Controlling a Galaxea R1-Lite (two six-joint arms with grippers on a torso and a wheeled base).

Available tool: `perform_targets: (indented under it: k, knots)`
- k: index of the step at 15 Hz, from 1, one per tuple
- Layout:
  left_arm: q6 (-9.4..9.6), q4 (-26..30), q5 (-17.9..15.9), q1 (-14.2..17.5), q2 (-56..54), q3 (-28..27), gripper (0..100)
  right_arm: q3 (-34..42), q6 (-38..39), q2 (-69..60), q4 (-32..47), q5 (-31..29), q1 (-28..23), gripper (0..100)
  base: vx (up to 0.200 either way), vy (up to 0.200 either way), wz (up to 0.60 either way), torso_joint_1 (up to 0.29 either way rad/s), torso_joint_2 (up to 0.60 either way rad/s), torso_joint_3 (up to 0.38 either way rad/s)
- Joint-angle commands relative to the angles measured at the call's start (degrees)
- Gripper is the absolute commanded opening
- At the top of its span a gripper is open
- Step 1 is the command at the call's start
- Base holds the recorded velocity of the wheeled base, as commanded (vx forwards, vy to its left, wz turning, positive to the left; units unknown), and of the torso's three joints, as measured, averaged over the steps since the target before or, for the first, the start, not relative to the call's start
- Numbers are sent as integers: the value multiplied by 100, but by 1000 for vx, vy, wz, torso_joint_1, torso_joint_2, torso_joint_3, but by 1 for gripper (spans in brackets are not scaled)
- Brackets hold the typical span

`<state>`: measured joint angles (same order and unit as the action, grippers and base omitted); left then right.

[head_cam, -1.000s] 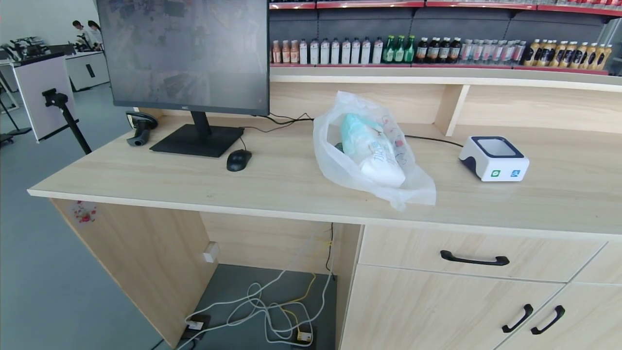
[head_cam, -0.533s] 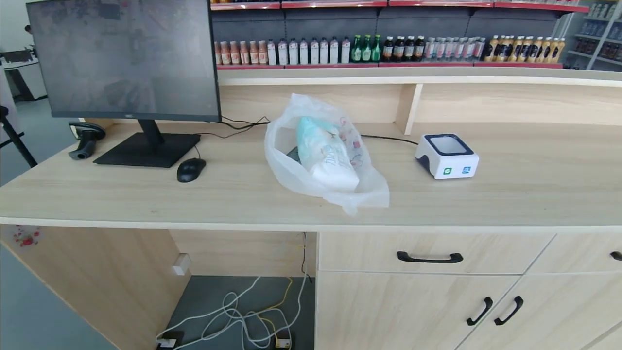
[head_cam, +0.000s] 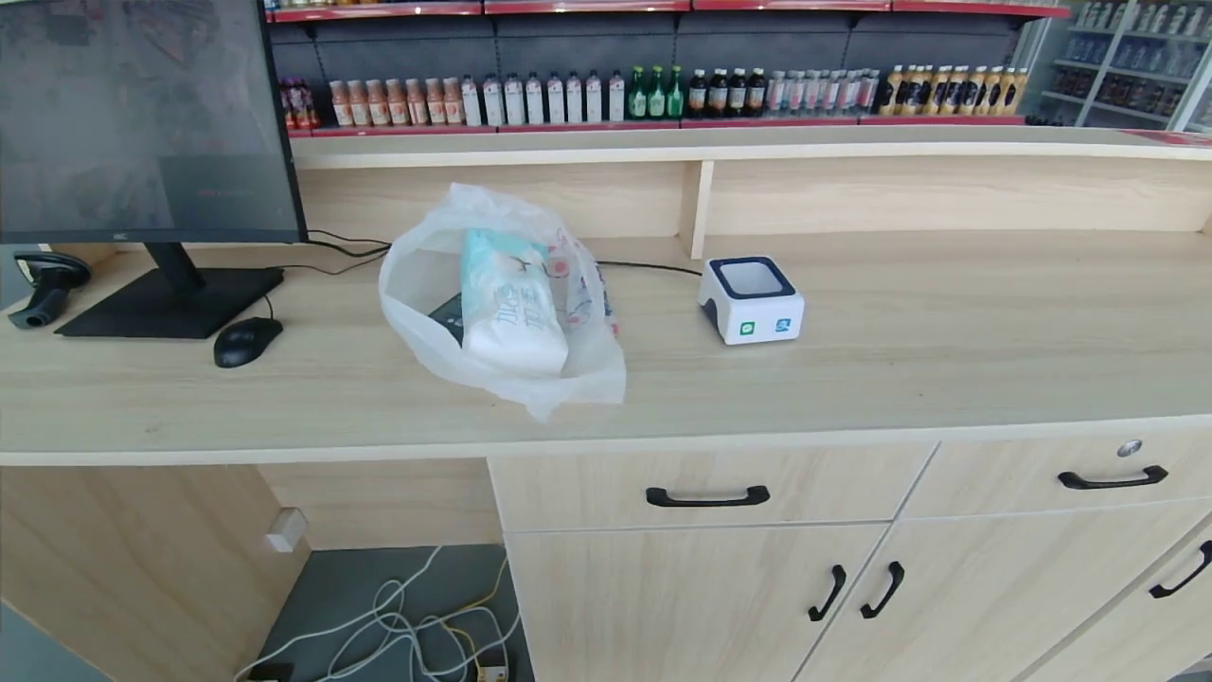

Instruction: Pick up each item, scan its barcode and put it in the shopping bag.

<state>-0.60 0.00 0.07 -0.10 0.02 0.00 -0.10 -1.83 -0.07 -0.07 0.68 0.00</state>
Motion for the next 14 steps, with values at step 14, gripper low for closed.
perform_targets:
  k: [14]
  knots:
    - [-11, -35, 1, 1, -2, 0, 100, 1, 7, 7, -1, 2, 0, 100, -14, -143, 0, 1, 2, 3]
